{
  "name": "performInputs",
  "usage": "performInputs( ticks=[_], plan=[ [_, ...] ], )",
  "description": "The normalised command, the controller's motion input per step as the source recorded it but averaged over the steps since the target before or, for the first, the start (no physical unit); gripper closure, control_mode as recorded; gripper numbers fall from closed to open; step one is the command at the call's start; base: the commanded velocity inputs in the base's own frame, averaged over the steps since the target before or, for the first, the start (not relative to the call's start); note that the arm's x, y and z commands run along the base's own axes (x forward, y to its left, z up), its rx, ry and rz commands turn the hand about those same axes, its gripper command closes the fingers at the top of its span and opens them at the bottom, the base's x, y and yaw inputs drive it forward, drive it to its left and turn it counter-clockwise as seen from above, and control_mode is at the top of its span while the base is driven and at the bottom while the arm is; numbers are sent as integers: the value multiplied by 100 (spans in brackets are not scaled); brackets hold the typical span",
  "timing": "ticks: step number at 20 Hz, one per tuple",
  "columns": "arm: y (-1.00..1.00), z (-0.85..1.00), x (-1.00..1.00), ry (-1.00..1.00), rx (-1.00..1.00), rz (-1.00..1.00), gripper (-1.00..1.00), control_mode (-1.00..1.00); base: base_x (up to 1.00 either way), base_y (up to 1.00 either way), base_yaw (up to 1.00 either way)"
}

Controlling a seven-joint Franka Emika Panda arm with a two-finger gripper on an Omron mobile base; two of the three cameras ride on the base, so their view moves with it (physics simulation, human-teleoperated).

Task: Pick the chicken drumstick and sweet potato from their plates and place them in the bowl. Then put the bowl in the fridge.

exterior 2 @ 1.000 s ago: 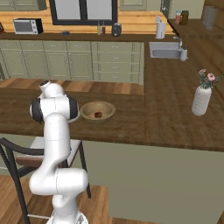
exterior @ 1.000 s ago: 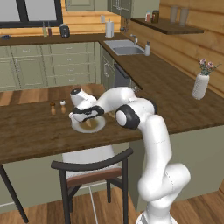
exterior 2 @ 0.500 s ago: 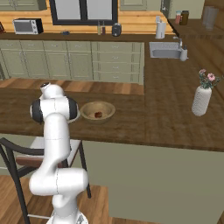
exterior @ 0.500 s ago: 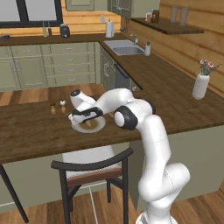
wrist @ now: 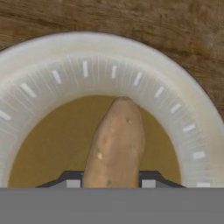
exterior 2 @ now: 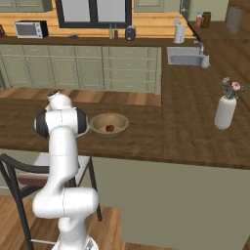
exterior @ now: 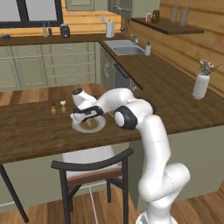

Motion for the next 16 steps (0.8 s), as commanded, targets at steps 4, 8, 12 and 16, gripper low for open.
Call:
performInputs(
  ticks=[4,8,12,16],
  plan=[
    [-28,-5,0,0,0,0,100,-100,0,0,0],
    [-19,34,-18,-5,0,0,100,-100,0,0,0],
    [-23,92,-49,-18,3,0,100,-100,0,0,0],
    [-43,95,-49,-16,6,0,100,-100,0,0,0]
  ],
)
